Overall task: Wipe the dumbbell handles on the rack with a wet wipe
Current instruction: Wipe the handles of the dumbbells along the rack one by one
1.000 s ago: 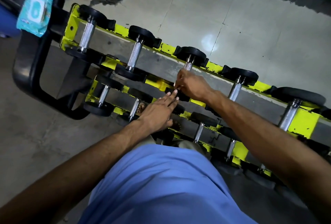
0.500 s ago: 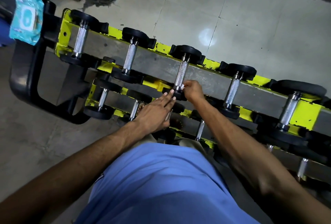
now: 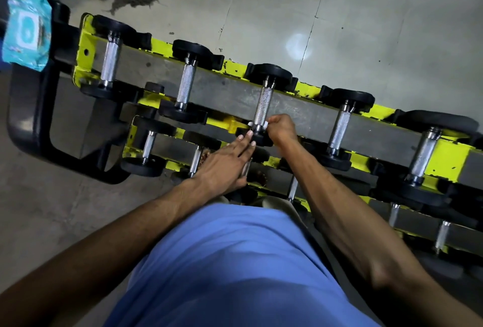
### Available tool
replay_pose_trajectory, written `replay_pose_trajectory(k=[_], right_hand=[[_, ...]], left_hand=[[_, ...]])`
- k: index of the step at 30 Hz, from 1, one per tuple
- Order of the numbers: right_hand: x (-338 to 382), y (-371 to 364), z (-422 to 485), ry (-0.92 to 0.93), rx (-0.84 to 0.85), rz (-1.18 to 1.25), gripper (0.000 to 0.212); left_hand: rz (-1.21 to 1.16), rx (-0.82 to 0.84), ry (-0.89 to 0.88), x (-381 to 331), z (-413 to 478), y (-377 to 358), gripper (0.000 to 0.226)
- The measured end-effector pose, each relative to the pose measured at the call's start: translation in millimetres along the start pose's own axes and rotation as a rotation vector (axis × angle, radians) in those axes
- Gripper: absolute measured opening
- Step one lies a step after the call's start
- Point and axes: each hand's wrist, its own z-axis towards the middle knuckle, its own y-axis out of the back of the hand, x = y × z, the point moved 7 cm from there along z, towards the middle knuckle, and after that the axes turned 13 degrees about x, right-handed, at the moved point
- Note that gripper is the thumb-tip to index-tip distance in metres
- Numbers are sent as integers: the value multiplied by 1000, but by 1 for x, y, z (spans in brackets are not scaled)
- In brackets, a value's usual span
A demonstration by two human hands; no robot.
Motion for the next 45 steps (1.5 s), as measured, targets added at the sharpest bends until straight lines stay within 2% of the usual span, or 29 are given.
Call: replay_pose_trajectory(k=[3,6,8,10,12,14,16,17,19,22,24,29,34,37,41,43,45], right_hand=[[-3,10,-12,36,23,17,10],[15,15,-25,266,47,-170,16],[42,8,-33,495,86,-405,17],[70,-3,-40,704,98,-741,11],[89,-20,-40,818,120,-1130,3],[99,-39,-33,832,153,-1523,17],[102,-52,-23,681,262,-1793,23],[104,-55,-20,581,334,-1855,20],[107,-61,-15,411,474,-1869,12],[106,-66,-10,293,551,-1859,23],[108,-63,-10,360,532,-1838,22],[116,-37,-37,739,335,-1619,17],[75,-9,-59,735,116,-1233,13],[69,0,-59,752,3,-1175,13],[87,20,-43,663,-209,-1016,22],[85,10,-44,717,-144,-1103,22],[80,-15,-53,871,38,-1320,18]], left_hand=[[-12,1,-6,2,-1,1,94],[-12,-22,-13,0,1,1,95],[-15,-29,-13,-2,2,-1,97],[-21,-37,-8,-1,2,-1,97],[-14,-45,-3,-1,2,1,95],[-11,-50,0,-2,2,3,93],[-19,-51,7,-2,2,3,92],[-20,-51,12,-1,3,3,92],[-16,-53,12,-2,3,2,88],[-16,-52,11,-1,3,0,86],[-13,-53,7,0,4,0,86],[-8,-45,8,-1,7,-3,91],[-9,-23,8,2,5,-4,97],[-13,-27,9,0,6,1,96],[-21,0,7,1,3,-1,97],[-8,14,9,0,3,-1,97],[1,23,7,-1,4,1,96]])
